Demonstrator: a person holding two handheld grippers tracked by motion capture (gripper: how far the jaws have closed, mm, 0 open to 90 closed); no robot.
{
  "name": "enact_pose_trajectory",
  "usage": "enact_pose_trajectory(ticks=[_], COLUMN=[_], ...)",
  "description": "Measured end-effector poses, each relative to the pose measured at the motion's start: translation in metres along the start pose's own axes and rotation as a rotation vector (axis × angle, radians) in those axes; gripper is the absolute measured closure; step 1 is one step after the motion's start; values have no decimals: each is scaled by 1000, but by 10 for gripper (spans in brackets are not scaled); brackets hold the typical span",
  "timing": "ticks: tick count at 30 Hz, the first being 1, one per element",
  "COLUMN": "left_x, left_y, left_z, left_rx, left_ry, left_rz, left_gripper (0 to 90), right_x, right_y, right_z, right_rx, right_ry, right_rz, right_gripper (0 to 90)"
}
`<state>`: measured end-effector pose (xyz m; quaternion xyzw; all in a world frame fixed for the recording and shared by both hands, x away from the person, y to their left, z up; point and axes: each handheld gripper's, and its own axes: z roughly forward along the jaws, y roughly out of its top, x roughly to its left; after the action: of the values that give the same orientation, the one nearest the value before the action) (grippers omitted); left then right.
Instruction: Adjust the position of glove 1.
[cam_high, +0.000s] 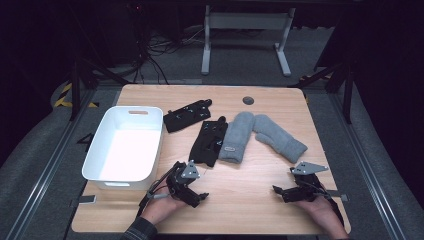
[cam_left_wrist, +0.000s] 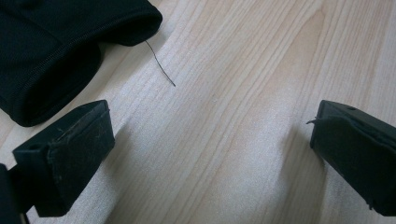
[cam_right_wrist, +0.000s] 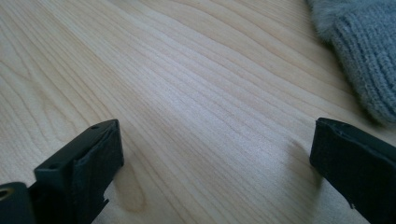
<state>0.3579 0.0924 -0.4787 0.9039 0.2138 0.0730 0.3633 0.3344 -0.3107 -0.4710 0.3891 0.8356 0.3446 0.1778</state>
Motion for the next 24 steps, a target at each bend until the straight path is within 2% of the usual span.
enact_pose_trajectory(ticks=[5, 8, 11, 12, 13, 14, 15, 16, 17, 18, 19, 21, 22, 24], left_x=[0, 0, 0, 0, 0, 0, 0, 1, 0, 0, 0, 1, 1, 1], left_y=[0, 0, 0, 0, 0, 0, 0, 0, 0, 0, 0, 0, 0, 0], left_z=[0, 0, 0, 0, 0, 0, 0, 0, 0, 0, 0, 0, 0, 0], left_rx=[0, -1, -1, -1, -1, -1, -2, -1, -1, -1, -1, -1, -1, -1], left_ry=[2, 3, 3, 3, 2, 2, 2, 1, 2, 2, 2, 2, 1, 1], left_rz=[3, 3, 3, 3, 3, 2, 4, 3, 3, 3, 3, 5, 4, 4], left_gripper=[1, 1, 1, 1, 1, 1, 1, 1, 1, 2, 1, 1, 1, 1], right_x=[0, 0, 0, 0, 0, 0, 0, -3, -5, -5, -9, -13, -17, -25], right_y=[0, 1, 5, 5, 9, 9, 11, 19, 22, 22, 29, 33, 36, 41], right_z=[0, -1, -9, -9, -14, -14, -16, -21, -23, -23, -26, -27, -27, -26], right_rx=[1, 4, 6, 6, -14, -14, -22, -44, -53, -53, -76, -77, -68, -73], right_ry=[-1, 8, 23, 23, 28, 28, 32, 36, 41, 41, 42, 44, 32, 39], right_rz=[1, -4, -11, -11, -21, -21, -27, -32, -30, -30, -27, -31, -33, -26], right_gripper=[32, 66, 230, 230, 353, 353, 395, 544, 583, 583, 711, 742, 793, 863])
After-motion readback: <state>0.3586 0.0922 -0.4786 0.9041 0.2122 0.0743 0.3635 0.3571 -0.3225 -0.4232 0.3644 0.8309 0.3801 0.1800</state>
